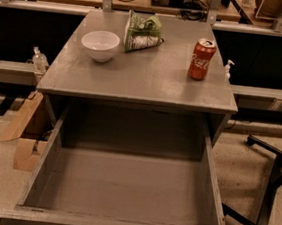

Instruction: Close top drawer

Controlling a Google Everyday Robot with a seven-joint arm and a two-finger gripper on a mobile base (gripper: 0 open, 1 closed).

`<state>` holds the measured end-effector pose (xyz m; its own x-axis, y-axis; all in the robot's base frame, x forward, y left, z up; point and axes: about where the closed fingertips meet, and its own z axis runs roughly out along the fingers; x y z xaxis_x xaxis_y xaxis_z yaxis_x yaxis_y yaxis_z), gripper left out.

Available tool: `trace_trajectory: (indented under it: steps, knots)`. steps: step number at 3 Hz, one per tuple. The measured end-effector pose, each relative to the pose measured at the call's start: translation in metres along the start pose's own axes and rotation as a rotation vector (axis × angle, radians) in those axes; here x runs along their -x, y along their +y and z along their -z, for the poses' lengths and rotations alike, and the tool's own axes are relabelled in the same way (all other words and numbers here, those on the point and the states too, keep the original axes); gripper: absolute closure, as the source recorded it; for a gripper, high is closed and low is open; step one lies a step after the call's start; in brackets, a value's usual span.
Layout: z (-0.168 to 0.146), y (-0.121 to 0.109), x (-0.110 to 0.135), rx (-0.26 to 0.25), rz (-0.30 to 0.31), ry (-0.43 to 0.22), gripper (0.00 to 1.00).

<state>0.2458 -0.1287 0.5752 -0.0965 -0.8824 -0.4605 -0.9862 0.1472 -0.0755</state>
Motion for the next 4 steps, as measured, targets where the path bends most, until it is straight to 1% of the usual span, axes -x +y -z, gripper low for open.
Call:
trace_trajectory:
  steps: [1, 2, 3, 4]
  knots:
    - [-0.026, -0.026, 0.008, 0.002, 0.053, -0.013, 1.00]
    - [-0.033, -0.044, 0.011, -0.006, 0.069, -0.014, 1.00]
    - [-0.043, -0.091, 0.023, -0.027, 0.103, -0.008, 1.00]
    - [-0.043, -0.090, 0.023, -0.027, 0.103, -0.007, 1.00]
